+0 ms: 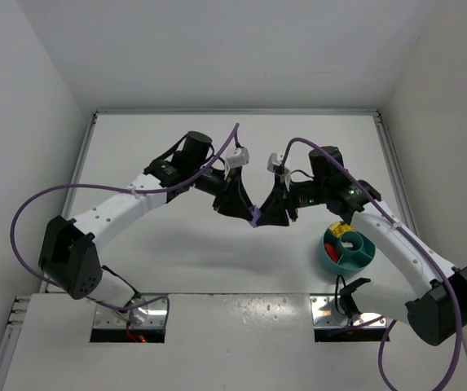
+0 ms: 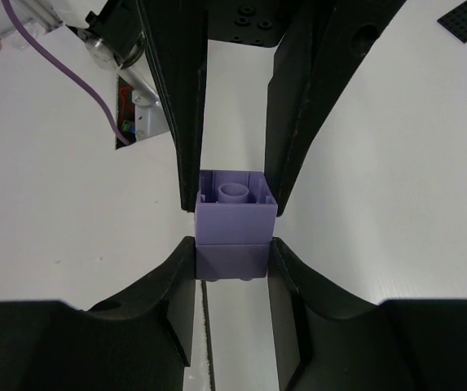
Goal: Sort the legos into containers by color
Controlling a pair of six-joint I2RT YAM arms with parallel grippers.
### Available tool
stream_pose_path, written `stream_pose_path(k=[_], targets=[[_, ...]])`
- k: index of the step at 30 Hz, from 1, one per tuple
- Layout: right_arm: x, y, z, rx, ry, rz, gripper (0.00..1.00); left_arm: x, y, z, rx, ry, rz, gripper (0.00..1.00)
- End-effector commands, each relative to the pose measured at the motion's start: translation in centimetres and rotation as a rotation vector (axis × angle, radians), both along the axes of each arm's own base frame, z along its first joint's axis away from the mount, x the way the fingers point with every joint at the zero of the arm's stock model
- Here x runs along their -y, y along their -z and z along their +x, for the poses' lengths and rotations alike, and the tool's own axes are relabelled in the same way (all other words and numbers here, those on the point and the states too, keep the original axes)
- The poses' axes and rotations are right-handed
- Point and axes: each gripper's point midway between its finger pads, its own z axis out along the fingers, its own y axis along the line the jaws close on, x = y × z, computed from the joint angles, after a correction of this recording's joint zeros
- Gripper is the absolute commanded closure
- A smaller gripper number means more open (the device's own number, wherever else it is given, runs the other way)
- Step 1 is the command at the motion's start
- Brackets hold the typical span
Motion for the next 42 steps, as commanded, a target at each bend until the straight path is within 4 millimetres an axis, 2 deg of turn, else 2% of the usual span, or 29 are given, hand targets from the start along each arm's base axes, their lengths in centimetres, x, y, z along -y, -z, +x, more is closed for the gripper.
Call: stream_pose_path(k=[1, 6, 12, 16, 17, 23, 27, 30, 31, 33, 34, 35, 37, 39, 42], targets=[[-0.2, -0.6, 0.0, 0.067, -0.038, 0.011, 1.0, 0.6, -1.8, -0.2, 0.059, 0.042, -0.055, 0.8], [1.5, 2.4, -0.6, 0.052, -0.015, -0.078, 1.0, 0.1, -1.9, 1.4, 0.058, 0.01, -0.058, 0.87], [3.7, 4.1, -1.3, 0.055, 0.037, -0.19, 1.0, -1.2, -2.6, 4.6, 0.08, -0.075, -0.06, 0.88], [5.3, 4.3, -1.1, 0.075, 0.074, -0.29, 1.0, -1.7, -2.2, 6.2, 0.046, -0.126, -0.052, 0.88], [5.6, 3.9, -0.6, 0.093, 0.088, -0.316, 1.0, -1.7, -2.3, 6.3, 0.054, -0.126, -0.057, 0.88], [10.8, 3.7, 2.1, 0.098, 0.259, -0.567, 1.0, -1.8, -0.9, 6.1, 0.039, -0.132, -0.039, 0.89], [13.7, 2.6, 4.0, 0.107, 0.363, -0.657, 1.0, -1.6, -0.8, 6.5, 0.049, -0.132, -0.045, 0.89], [16.1, 2.8, 5.0, 0.066, 0.425, -0.728, 1.0, -1.5, -0.6, 6.7, 0.051, -0.132, -0.046, 0.89], [17.4, 2.2, 5.9, 0.082, 0.451, -0.752, 1.0, -1.5, -0.1, 6.9, 0.04, -0.132, -0.04, 0.89], [18.9, 2.0, 5.7, 0.05, 0.453, -0.795, 1.0, -1.6, -0.2, 7.2, 0.036, -0.131, -0.044, 0.89], [19.7, 1.2, 6.0, 0.078, 0.444, -0.807, 1.0, -1.6, -0.3, 7.0, 0.033, -0.123, -0.048, 0.89], [21.4, 1.1, 6.2, 0.064, 0.475, -0.834, 1.0, -1.5, -0.6, 7.1, 0.041, -0.123, -0.053, 0.89], [23.4, 0.6, 5.5, 0.065, 0.461, -0.891, 1.0, -1.7, -0.3, 7.4, 0.04, -0.122, -0.054, 0.89], [26.1, 1.0, 4.3, -0.009, 0.476, -0.948, 1.0, -1.6, -0.1, 7.4, 0.037, -0.111, -0.056, 0.89], [29.4, 1.2, 4.0, -0.064, 0.513, -0.976, 1.0, -1.6, 0.2, 7.4, 0.027, -0.104, -0.056, 0.89]])
